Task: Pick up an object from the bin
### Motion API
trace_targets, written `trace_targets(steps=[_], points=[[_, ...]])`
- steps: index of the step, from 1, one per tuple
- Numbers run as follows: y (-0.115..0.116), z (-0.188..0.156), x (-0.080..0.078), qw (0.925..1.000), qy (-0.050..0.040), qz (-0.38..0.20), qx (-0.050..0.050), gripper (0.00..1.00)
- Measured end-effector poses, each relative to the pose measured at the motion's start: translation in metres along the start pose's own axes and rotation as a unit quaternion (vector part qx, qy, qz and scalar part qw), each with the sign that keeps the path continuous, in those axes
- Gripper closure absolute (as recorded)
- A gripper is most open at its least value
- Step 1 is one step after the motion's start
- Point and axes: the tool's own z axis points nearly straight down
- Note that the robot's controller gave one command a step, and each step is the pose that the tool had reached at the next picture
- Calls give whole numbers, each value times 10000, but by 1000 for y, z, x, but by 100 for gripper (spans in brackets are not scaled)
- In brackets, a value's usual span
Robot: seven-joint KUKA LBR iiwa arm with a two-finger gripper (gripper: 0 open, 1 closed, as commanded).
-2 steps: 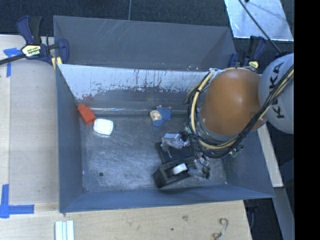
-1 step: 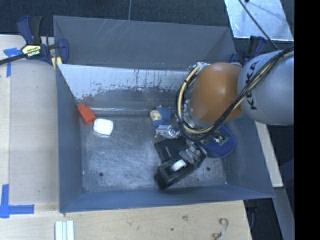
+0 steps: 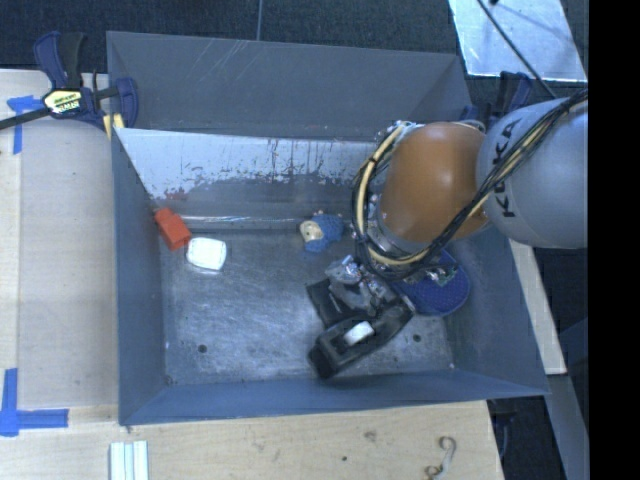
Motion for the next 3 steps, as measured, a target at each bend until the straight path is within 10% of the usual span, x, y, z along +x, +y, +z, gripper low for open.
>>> trace_targets(steps=[1, 2, 3], points=[[2, 2, 0, 10000, -2, -3, -13, 0], [3, 3, 2, 10000, 20, -2, -32, 100], [-20, -132, -3, 9974, 2, -724, -4, 100]])
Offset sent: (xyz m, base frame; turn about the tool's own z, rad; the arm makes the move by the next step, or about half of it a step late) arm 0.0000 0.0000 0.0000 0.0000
